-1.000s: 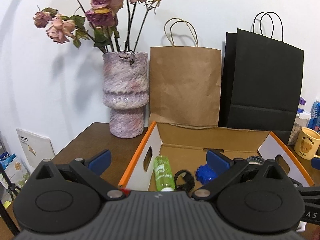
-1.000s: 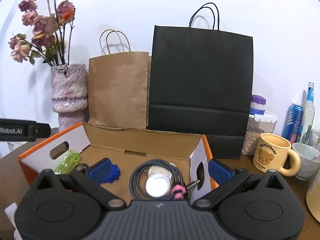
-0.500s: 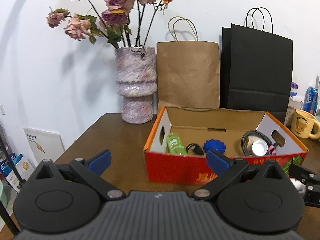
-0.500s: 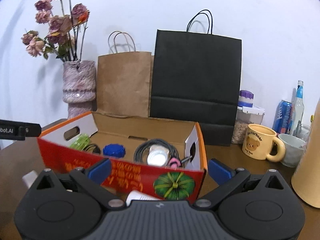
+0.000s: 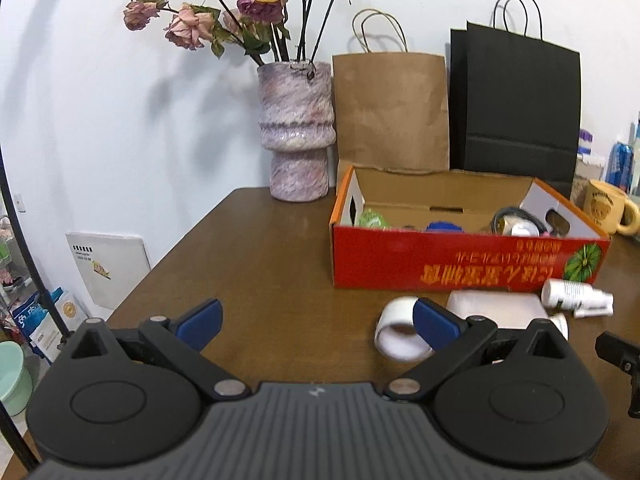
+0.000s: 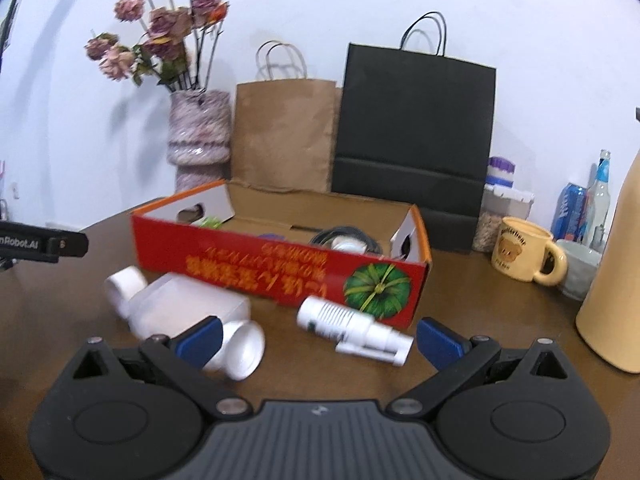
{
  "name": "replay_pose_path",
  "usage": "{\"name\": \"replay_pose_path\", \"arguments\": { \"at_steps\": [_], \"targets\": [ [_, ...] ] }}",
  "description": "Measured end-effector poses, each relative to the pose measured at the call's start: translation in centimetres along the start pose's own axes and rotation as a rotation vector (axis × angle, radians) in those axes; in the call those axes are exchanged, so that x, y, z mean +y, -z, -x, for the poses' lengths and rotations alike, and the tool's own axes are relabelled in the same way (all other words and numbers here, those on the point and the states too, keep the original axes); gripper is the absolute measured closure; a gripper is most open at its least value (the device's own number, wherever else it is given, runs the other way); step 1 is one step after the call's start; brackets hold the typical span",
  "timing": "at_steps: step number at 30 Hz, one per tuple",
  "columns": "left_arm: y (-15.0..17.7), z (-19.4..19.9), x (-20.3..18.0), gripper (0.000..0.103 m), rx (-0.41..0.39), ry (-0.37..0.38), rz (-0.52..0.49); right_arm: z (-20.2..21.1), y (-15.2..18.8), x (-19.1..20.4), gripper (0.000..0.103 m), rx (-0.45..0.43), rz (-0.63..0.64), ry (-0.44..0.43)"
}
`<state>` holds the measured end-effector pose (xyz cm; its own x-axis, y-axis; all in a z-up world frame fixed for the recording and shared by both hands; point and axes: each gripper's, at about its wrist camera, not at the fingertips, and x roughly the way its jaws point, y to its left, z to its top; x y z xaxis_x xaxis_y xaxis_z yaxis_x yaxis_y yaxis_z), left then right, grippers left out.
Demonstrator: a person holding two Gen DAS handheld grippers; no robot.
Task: Organize rigid objects
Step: 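Move both grippers back to the items beside the box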
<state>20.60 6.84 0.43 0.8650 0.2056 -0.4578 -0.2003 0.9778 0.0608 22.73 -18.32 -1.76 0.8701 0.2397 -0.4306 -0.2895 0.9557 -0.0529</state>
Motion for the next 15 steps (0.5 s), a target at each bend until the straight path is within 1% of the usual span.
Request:
{"name": "replay_pose_path", "arguments": {
  "at_steps": [4, 9, 13, 15],
  "targets": [
    [0.9, 0.3, 1.1, 0.0, 0.022, -0.002, 0.015, 0.6, 0.6, 0.7, 0.0, 0.029, -0.005, -0.015],
    [1.2, 0.2, 2.3, 0.0, 0.04, -0.01, 0.053, 0.8, 0.8, 1.5, 0.0, 0.042, -0.003, -0.013],
    [1.2, 0.0, 2.4, 0.0, 0.051, -0.008, 0.052, -0.3, 0.8, 1.8, 0.0, 0.083, 0.001, 0.004],
    [1.3, 0.0, 2.3, 0.0, 0.054, -0.002, 0.049, -1.3, 0.6, 1.9, 0.0, 0.113, 0.017, -0.002]
  ]
}}
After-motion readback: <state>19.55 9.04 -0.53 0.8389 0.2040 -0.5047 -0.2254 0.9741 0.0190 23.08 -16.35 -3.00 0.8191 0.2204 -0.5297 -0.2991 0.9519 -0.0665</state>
